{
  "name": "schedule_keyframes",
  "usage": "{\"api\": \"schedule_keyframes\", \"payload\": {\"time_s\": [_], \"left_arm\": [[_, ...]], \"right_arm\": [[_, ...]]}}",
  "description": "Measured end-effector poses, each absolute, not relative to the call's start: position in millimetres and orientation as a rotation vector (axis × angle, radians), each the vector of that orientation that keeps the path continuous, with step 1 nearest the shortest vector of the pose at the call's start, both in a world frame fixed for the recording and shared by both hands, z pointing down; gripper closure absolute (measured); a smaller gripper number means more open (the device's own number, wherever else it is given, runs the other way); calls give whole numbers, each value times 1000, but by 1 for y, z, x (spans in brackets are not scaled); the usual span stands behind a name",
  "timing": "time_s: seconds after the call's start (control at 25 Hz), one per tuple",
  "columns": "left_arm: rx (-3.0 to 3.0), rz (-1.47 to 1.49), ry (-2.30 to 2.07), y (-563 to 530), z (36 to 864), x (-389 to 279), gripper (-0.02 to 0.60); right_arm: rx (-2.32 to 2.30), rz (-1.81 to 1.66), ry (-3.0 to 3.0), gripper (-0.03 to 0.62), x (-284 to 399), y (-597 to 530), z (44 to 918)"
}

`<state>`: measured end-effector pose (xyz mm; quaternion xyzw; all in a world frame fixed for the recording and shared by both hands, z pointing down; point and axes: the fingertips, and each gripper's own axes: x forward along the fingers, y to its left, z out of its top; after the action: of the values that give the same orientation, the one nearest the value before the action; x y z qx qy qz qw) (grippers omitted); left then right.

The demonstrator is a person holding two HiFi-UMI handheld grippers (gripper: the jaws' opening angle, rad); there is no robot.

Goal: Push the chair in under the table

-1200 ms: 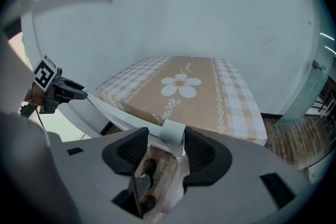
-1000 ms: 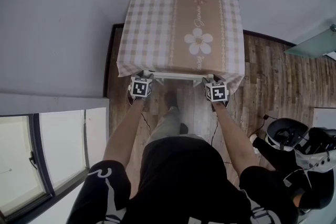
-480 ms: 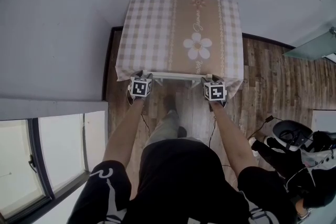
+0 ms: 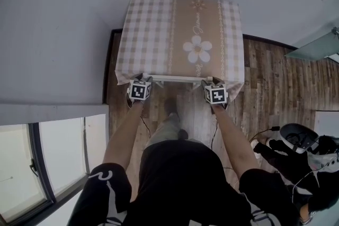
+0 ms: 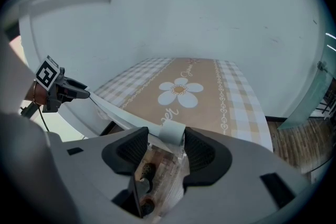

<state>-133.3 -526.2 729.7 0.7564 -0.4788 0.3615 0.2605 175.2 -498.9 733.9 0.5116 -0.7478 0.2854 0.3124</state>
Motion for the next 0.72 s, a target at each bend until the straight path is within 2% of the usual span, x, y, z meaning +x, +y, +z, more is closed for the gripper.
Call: {"api": "schedule_keyframes", "payload": {"time_s": [0.4, 0.48, 0.68, 0.72], "left_arm": [[1999, 982, -1343, -521, 725, -136, 375], [1978, 947, -1380, -519, 724, -140, 447], [1975, 869, -1436, -508, 710, -144, 462], [1977, 846, -1452, -506, 705, -144, 484]], "right_arm": [[1355, 766, -1958, 367, 177, -496, 732], [1358, 755, -1948, 384, 179, -492, 730], [1414, 750, -1963, 408, 182, -484, 716], [1432, 754, -1967, 412, 183, -482, 712]]}}
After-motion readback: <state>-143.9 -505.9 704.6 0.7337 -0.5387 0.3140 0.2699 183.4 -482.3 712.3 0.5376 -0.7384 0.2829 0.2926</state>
